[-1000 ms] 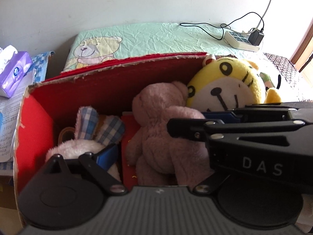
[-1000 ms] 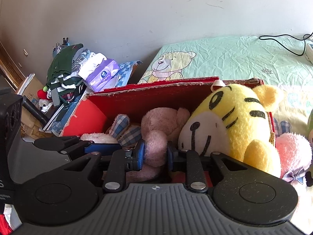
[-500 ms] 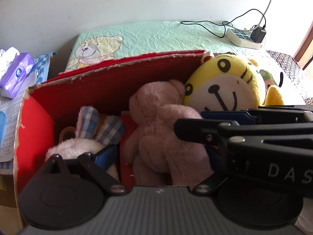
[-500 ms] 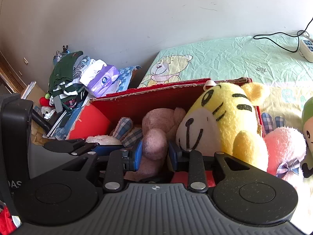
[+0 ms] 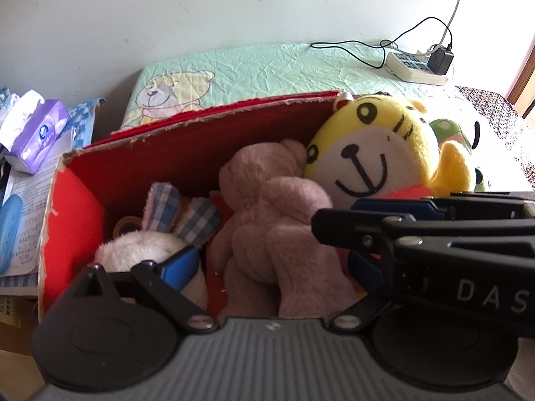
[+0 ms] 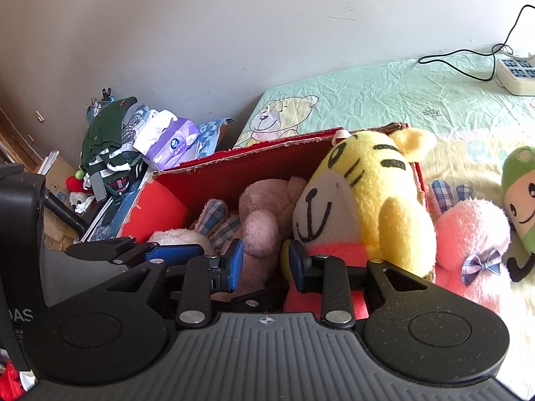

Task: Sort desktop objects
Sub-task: 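Lower the pink teddy bear into the red box and open the right gripper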

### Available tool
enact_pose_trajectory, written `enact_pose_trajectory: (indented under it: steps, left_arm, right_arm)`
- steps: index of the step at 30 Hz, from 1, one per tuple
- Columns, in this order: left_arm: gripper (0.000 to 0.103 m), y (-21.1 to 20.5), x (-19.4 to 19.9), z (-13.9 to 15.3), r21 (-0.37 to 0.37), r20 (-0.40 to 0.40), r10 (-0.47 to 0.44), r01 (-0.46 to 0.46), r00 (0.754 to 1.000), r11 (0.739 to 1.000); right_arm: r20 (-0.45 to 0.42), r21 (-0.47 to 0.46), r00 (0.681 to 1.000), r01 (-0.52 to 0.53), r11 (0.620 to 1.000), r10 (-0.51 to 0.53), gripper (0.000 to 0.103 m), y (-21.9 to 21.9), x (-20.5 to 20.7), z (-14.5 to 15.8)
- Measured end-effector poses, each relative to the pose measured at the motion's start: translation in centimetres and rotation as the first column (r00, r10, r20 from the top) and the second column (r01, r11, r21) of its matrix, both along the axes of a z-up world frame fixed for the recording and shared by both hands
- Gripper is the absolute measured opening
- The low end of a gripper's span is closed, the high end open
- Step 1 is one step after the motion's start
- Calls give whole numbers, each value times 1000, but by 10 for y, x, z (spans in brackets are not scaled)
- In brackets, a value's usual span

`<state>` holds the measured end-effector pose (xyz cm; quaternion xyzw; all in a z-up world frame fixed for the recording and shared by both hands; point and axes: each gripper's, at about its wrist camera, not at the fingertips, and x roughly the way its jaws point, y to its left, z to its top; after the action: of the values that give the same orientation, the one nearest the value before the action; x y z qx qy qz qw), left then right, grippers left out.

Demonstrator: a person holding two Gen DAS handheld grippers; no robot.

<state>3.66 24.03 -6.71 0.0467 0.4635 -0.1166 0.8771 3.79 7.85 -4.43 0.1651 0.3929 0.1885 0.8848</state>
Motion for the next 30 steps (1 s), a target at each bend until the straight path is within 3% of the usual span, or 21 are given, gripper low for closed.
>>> enact_pose_trajectory:
  steps: [6, 22, 30]
  left_arm:
    - [99, -5, -13, 6, 30, 31, 6, -7, 1000, 1000]
    - [100, -4, -38, 13, 62, 63, 31, -35, 998, 997]
    - [101, -2, -56, 24, 81, 117, 42, -51, 992, 995]
  right_arm:
    - [-7, 30, 999, 43, 999, -43, 33, -7, -12, 3]
    - [54, -21, 992, 112, 993, -111, 38, -5, -48, 15]
    - [105, -39, 985, 139, 990, -134, 40, -2, -67, 22]
